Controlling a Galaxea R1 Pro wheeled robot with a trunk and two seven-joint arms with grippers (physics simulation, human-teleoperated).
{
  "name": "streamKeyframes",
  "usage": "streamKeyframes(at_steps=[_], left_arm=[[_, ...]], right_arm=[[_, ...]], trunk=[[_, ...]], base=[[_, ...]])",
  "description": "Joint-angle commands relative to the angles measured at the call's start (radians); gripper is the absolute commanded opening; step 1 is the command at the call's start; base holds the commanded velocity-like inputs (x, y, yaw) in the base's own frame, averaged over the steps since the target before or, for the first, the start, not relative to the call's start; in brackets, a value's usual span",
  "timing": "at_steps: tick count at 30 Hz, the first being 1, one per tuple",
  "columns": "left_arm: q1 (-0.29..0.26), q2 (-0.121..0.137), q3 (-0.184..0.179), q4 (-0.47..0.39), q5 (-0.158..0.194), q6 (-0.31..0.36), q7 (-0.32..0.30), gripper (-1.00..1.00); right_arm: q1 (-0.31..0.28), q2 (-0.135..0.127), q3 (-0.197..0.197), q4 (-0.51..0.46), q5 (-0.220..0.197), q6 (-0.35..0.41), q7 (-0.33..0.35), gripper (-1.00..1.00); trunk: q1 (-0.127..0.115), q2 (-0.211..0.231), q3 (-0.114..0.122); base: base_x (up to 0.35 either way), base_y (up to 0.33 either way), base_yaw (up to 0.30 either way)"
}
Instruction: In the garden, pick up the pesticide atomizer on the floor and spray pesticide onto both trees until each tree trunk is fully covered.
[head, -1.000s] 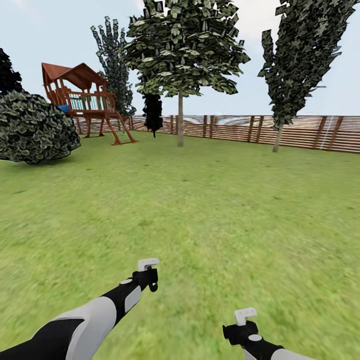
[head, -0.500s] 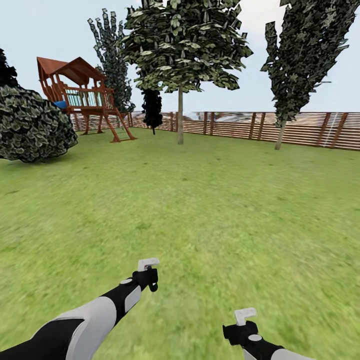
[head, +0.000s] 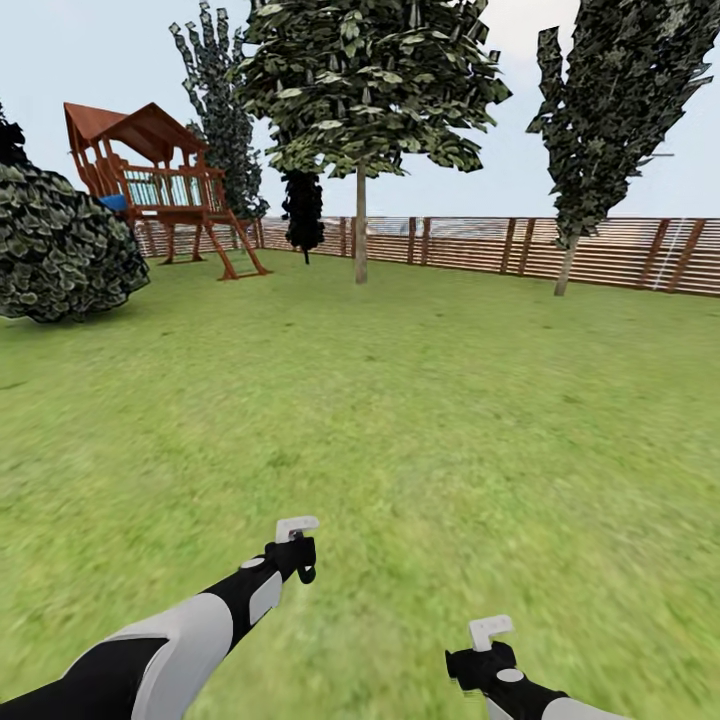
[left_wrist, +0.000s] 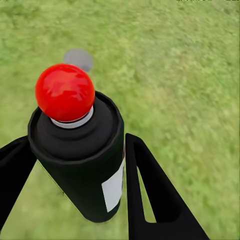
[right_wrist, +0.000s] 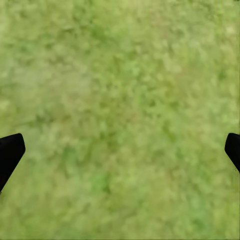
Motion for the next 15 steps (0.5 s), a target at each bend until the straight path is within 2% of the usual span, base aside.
streamKeyframes(at_steps=[1, 15], left_arm=[[0.0, 0.0, 0.0, 0.0, 0.0, 0.0, 0.0, -1.0], [0.0, 0.0, 0.0, 0.0, 0.001, 0.0, 0.0, -1.0]], right_arm=[[0.0, 0.0, 0.0, 0.0, 0.0, 0.0, 0.0, 1.0], [0.0, 0.0, 0.0, 0.0, 0.0, 0.0, 0.0, 1.0]], trunk=[[0.0, 0.0, -0.001], [0.0, 0.0, -0.011]], base=[[0.35, 0.0, 0.0], [0.35, 0.0, 0.0]])
